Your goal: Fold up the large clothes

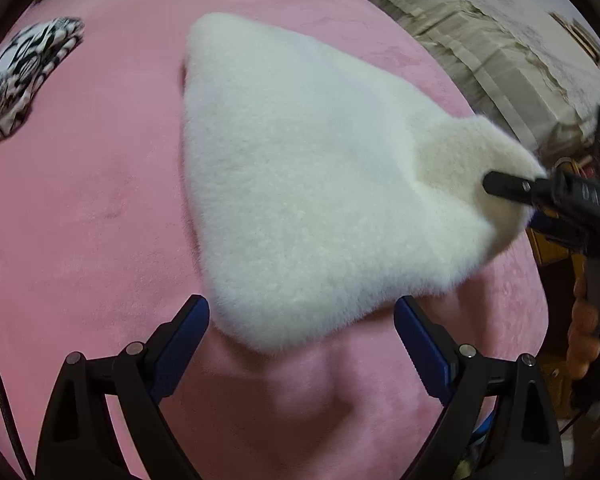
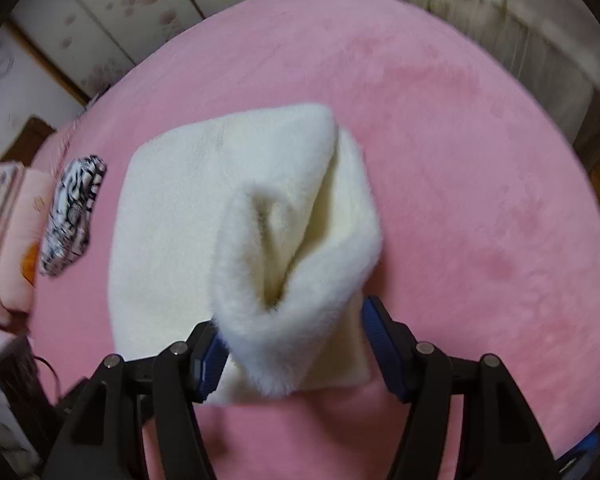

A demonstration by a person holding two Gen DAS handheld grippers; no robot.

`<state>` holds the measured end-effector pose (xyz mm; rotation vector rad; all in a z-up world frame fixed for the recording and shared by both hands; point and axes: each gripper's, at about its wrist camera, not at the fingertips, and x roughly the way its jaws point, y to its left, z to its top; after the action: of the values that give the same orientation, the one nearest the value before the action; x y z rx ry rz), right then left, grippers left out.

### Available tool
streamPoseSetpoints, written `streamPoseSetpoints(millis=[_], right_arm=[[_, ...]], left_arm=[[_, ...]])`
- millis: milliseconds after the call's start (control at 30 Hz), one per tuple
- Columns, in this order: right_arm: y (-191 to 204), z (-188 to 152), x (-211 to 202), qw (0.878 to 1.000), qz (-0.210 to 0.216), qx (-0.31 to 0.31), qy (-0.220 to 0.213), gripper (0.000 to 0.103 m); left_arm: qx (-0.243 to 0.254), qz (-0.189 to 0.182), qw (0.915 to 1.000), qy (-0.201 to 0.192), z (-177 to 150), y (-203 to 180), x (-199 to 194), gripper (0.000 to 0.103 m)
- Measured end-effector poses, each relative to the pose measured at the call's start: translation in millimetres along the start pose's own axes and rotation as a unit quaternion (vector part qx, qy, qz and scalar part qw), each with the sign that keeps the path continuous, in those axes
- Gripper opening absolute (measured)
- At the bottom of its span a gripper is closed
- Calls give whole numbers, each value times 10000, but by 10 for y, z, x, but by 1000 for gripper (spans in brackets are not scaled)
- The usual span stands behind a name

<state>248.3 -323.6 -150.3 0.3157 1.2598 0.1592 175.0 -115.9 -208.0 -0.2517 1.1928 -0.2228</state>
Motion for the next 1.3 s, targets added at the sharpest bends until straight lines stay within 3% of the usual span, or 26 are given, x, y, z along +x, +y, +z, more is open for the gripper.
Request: streamPoseSetpoints(millis=[100, 167, 233, 333, 400, 500, 667, 800, 933, 1000, 1067, 1133, 1200, 1300], right_arm=[[-128, 19, 75, 9979, 450, 445, 109, 59], [-173, 33, 108, 9950, 755, 639, 118, 35], [-159, 26, 106, 9934, 900, 693, 125, 25], [-108, -3, 78, 9937, 903, 667, 57, 23], [-84, -5, 54, 9929, 971, 681, 34, 21], [-120, -29, 3, 9859, 1421, 880, 19, 18], [-206, -260, 77, 9625, 2409, 1247, 20, 17], [-487, -603, 500, 9645, 2092, 1601, 194, 17], [-664, -803, 739, 9606, 2077, 1834, 205, 18], [-561, -760, 651, 9706, 1819, 1569, 153, 23], [-404, -696, 503, 9846, 1319, 1136, 141, 38], [-225, -608, 301, 9954, 707, 633, 107, 43], [-24, -530, 52, 9998, 157, 57, -112, 43], [252, -392, -231, 9973, 92, -502, -519, 43]], left_arm=[[521, 167, 9984, -150, -75, -144, -3, 93], [827, 414, 9952, -305, -126, -214, 0, 93], [1038, 677, 9910, -514, -154, -269, 31, 93], [1105, 1053, 9859, -688, -129, -284, 91, 90], [939, 1013, 9871, -804, -57, -277, 80, 69], [370, 674, 9920, -1005, 41, -105, -73, 44], [-198, 353, 9931, -1102, 41, 194, -227, 32], [137, 307, 9952, -917, -61, 250, -54, 33], [723, 447, 9926, -872, -180, 141, 42, 35], [849, 402, 9929, -726, -154, 142, 1, 41], [863, 268, 9945, -524, -103, 169, -89, 43], [859, 72, 9958, -308, -28, 206, -228, 52], [785, -45, 9962, -372, 74, 234, -451, 58], [668, -196, 9949, -733, 316, 267, -733, 60]])
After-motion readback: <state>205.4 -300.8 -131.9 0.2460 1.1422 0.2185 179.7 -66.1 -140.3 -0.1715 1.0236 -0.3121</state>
